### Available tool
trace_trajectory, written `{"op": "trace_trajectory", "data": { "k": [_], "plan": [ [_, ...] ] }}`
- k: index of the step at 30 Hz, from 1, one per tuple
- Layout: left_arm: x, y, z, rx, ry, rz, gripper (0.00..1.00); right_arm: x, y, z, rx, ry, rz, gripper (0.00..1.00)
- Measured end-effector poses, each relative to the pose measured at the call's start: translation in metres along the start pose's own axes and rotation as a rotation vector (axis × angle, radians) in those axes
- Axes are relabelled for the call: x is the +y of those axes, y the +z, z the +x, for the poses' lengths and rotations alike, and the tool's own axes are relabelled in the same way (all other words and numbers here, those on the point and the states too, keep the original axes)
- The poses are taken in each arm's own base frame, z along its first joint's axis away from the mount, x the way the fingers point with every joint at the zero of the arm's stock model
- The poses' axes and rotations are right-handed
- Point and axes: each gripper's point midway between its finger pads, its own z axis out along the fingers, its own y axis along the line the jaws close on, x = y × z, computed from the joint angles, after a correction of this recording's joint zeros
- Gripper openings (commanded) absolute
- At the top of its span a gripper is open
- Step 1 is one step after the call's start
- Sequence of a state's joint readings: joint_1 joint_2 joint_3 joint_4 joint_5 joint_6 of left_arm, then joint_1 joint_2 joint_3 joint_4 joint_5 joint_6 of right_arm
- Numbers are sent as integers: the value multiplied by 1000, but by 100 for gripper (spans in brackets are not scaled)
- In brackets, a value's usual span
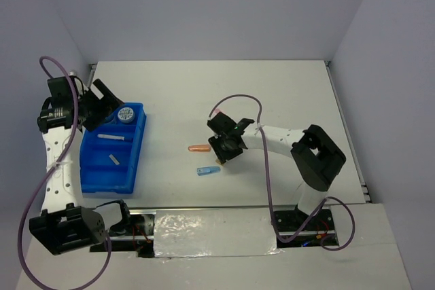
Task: Sort the stationery into containers
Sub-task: Pick up the stationery from the center of the board.
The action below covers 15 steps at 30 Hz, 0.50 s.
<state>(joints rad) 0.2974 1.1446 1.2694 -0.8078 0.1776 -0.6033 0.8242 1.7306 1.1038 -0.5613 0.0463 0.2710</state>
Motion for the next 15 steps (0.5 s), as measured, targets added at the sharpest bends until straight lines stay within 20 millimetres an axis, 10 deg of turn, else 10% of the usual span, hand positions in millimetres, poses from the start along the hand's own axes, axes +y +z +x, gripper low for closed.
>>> {"op": "trace_trajectory", "data": {
  "k": [12,15],
  "plan": [
    [4,15,34,137,60,61,99,11,18,5,27,-54,-4,51],
    [5,16,38,151,68,63,99,11,20,2,20,-62,2,36]
  ]
}}
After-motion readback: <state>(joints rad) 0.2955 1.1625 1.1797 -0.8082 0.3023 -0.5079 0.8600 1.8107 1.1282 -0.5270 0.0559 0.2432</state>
